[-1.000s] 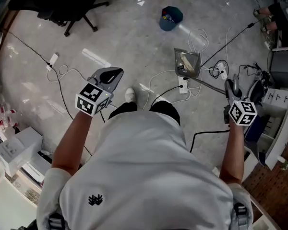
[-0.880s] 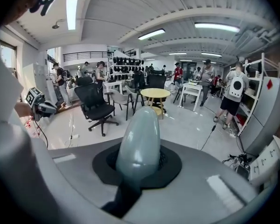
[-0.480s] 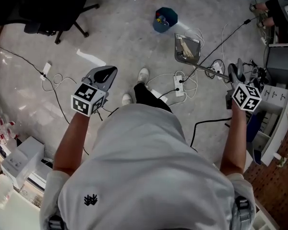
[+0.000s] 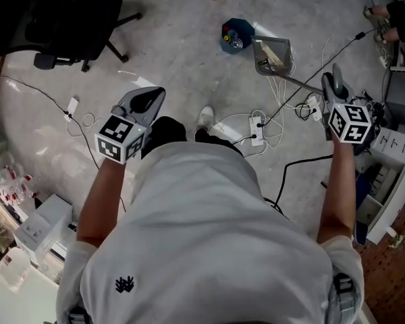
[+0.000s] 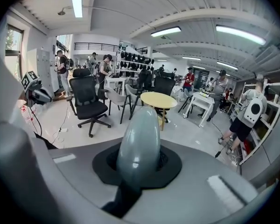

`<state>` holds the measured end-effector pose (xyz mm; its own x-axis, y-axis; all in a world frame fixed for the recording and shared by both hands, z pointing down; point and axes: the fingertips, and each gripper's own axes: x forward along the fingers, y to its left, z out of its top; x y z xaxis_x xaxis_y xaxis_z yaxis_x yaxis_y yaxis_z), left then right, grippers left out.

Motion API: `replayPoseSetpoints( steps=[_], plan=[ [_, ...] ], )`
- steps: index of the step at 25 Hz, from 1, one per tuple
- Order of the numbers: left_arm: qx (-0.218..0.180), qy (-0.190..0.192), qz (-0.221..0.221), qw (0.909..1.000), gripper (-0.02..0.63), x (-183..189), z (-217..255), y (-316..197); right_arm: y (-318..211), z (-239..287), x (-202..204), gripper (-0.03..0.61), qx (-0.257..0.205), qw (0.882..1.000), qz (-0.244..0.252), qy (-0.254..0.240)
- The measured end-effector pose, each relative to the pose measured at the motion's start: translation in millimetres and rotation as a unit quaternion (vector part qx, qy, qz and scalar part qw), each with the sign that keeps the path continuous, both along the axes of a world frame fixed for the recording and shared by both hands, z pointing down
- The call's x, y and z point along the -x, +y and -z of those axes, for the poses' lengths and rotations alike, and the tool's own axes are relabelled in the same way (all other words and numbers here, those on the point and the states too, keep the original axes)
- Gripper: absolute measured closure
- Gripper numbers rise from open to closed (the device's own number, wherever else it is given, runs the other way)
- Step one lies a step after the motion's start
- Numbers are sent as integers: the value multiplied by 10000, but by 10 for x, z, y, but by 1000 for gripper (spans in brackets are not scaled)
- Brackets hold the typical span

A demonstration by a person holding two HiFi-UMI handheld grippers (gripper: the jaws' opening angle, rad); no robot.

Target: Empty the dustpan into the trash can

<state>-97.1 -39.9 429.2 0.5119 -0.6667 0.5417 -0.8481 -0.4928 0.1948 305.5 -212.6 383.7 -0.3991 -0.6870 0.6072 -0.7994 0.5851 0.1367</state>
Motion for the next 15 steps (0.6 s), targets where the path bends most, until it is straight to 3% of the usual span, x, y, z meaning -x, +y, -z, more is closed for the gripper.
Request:
replayPoseSetpoints(
  steps=[15],
  plan=[
    [85,151,-474,9987,557,385,-70,-1079,-1077,-527,854,554,279,9935,673,878]
  ],
)
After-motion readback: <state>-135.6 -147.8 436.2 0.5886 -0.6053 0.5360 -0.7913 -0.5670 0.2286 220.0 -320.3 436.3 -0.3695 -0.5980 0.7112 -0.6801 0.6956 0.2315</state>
